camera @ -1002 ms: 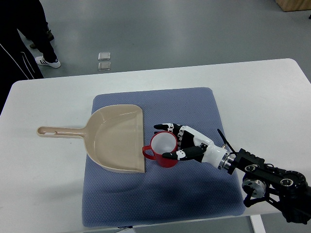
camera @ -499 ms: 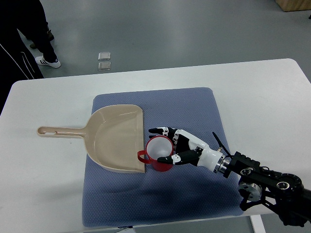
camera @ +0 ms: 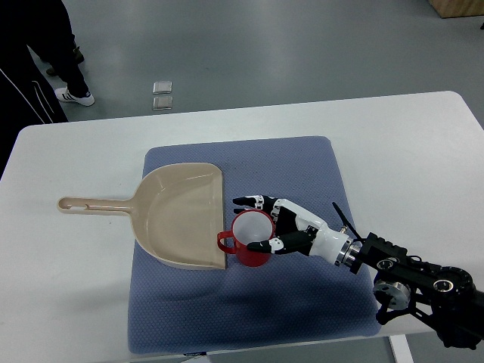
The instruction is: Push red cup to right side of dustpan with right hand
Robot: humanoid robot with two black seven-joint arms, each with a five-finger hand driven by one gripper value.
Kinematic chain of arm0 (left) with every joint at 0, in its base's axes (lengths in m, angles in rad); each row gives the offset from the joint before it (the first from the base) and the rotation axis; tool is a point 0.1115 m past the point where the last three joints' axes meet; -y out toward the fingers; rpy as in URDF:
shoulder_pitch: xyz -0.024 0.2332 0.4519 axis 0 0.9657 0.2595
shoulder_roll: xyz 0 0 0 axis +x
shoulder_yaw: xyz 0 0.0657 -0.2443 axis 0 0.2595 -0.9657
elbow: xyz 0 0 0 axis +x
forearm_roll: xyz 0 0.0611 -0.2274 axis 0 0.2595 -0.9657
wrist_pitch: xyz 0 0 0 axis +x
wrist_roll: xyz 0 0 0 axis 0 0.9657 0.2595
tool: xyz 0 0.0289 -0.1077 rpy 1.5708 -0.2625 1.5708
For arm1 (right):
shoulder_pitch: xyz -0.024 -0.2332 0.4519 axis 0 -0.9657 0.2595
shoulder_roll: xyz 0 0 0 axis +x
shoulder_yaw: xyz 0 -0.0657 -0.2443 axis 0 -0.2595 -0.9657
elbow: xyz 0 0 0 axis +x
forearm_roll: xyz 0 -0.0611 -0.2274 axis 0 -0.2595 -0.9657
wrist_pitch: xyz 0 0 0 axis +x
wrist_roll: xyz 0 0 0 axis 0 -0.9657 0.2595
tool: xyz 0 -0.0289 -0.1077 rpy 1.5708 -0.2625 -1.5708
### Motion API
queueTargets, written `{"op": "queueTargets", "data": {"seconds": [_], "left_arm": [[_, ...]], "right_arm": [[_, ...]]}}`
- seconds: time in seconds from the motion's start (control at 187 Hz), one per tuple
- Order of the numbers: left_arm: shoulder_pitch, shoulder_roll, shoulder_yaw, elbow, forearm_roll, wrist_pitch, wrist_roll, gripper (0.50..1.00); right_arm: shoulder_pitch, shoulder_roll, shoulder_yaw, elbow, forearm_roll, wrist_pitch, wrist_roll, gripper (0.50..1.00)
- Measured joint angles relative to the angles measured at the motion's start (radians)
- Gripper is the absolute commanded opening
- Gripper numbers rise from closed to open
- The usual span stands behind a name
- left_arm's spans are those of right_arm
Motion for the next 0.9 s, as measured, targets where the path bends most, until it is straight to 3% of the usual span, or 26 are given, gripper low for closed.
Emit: {"op": "queueTargets", "data": {"seconds": [0.799, 0.901], "left_arm": [[0.000, 0.000, 0.000, 0.000, 0.000, 0.000, 0.000, 1.000], [0.000, 0.000, 0.000, 0.000, 0.000, 0.000, 0.000, 1.000]], "right_arm": [[0.133, -0.209, 0.075, -0.043, 0.123, 0.090, 0.000, 0.934], [0.138, -0.210, 0.114, -0.069, 0.204, 0.080, -0.059, 0.934]]}}
